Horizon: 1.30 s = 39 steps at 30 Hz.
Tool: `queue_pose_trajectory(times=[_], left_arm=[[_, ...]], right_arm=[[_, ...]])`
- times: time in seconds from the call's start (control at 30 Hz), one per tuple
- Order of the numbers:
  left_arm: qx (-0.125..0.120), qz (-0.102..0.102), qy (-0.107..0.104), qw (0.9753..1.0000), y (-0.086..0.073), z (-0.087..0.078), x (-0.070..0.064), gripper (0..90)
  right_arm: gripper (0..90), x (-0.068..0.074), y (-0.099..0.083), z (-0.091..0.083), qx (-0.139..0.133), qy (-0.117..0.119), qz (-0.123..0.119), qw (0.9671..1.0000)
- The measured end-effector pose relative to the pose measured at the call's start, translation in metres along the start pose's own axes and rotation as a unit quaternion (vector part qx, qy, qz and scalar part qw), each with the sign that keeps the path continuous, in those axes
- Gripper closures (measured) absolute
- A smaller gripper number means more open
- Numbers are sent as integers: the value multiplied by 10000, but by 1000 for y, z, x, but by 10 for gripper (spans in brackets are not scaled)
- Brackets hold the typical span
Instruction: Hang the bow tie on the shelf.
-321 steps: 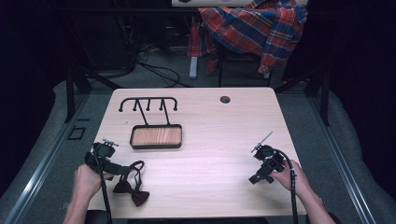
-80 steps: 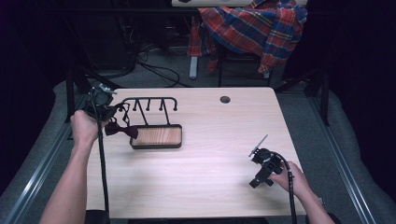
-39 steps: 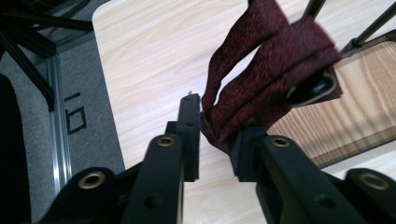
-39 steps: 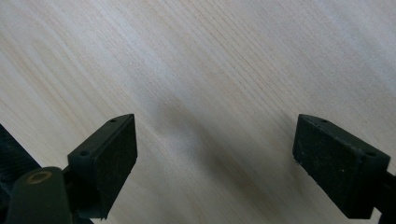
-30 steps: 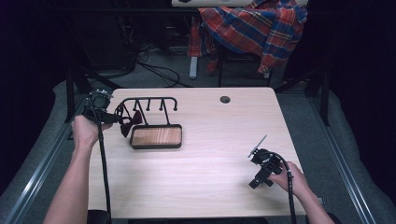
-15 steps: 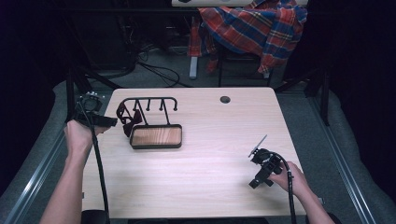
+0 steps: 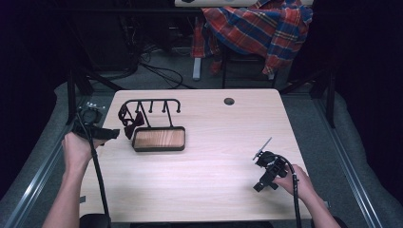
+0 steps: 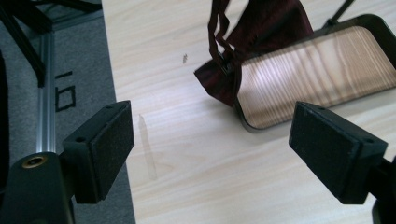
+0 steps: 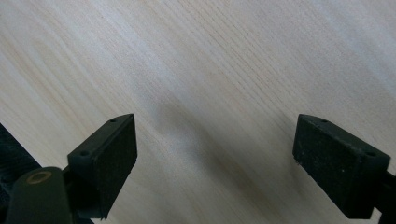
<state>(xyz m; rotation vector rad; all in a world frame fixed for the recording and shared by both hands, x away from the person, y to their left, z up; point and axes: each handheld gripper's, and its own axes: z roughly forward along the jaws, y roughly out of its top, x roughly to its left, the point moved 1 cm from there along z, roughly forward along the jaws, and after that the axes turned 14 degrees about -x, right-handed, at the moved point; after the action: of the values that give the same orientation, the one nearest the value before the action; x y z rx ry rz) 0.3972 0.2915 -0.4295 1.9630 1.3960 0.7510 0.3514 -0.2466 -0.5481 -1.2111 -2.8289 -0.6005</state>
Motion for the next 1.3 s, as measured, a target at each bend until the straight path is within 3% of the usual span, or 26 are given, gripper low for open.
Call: queue_pose_trajectory(times=[0.7,0.97,1.17,1.3], left_arm=[[416,90,-244,9988,-57,-18,-18,105],[630,26,-321,9975,-81,-16,-23,97],[627,-154,-417,9970,-95,-16,-26,72],[635,-109,-397,9971,-99,-13,-27,62]], right_arm=[[135,0,0,0,-7,-7,2,10000],[135,1,0,0,-6,-5,9,10000],[135,1,0,1,-27,-8,-16,10000],[135,1,0,0,-45,28,13,10000]])
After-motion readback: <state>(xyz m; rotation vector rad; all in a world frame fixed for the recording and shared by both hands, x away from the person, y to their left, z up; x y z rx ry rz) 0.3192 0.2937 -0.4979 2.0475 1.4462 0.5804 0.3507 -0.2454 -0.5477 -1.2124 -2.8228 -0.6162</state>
